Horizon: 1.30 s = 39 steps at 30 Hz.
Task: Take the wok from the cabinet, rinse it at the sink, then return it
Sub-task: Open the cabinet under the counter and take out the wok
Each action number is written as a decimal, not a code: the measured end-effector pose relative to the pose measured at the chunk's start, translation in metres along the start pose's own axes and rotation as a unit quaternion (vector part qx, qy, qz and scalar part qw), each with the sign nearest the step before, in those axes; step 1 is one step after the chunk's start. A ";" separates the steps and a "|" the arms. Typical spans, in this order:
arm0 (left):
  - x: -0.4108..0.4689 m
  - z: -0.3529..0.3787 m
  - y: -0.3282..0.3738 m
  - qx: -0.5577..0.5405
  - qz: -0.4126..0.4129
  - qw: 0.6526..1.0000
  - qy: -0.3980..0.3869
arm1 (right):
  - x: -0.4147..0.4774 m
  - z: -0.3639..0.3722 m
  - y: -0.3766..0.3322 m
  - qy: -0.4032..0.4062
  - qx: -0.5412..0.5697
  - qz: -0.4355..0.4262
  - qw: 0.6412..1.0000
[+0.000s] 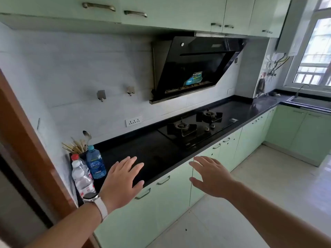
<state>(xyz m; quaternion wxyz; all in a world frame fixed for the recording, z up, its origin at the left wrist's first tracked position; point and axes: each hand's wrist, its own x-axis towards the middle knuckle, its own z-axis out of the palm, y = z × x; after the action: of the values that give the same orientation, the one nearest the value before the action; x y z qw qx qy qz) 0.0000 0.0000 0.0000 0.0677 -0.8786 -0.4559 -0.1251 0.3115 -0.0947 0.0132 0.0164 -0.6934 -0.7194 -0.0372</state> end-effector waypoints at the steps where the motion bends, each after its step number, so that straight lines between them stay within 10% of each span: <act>1: 0.001 -0.001 0.002 0.005 0.006 1.000 -0.006 | 0.000 0.000 0.001 0.001 0.000 -0.004 1.000; 39: 0.037 0.094 0.058 -0.016 -0.045 0.996 -0.077 | 0.039 0.067 0.063 -0.061 0.058 -0.071 0.994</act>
<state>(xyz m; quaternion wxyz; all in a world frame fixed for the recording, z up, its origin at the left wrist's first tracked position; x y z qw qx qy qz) 0.0826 0.0172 -0.0799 0.0129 -0.8654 -0.4964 -0.0671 0.3743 -0.0482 -0.0492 0.0102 -0.6396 -0.7672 0.0463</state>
